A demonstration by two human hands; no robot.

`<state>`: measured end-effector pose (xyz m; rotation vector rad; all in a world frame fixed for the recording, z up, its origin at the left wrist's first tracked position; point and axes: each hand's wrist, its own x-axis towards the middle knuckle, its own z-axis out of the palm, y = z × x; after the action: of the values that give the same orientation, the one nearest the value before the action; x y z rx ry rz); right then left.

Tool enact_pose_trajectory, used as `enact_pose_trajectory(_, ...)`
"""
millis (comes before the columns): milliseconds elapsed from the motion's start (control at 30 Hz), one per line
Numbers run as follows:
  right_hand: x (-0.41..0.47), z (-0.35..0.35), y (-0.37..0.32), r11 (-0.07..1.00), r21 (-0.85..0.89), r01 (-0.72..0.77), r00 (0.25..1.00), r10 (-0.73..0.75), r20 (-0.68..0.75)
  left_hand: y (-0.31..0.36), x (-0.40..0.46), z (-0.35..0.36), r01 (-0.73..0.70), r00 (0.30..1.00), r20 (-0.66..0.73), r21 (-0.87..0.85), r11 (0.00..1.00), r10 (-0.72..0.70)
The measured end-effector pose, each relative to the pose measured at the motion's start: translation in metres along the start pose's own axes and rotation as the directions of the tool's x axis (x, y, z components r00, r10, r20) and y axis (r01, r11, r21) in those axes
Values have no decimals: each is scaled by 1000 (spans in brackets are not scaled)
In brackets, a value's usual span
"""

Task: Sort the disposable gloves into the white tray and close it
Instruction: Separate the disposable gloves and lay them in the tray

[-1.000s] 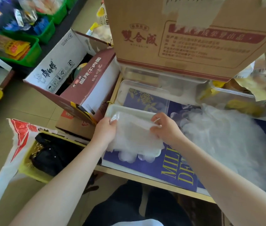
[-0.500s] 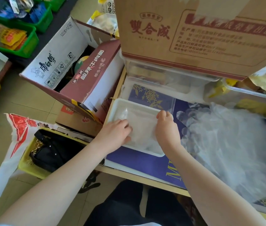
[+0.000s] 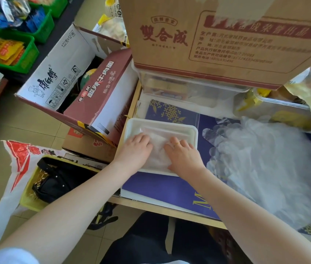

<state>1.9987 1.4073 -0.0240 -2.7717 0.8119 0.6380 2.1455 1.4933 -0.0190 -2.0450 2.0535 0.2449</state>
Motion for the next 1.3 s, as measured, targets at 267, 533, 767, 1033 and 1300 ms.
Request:
enact_pose_trajectory(267,-34,16,55,972,-204,118,977,-150,-152,1,7,-9,108,966,236,-1,994,-104)
enact_pose_trajectory(533,-103,51,112,903,357,-239,887,352,-298,42,16,-49,126,991,44,-67,990,-123)
enact_pose_trajectory(767,-156,90,162,713,331,-618,759,651,16,119,41,-52,-283,942,-252,-250,926,220)
enact_pose_trajectory(1033,-173,104,189,780,407,-475,810,569,-144,185,64,-49,-266,962,-189,-482,835,198)
enact_pose_trajectory(1300,-175,97,211,647,725,-237,798,556,-234,234,97,-45,-269,963,-127,-458,848,236)
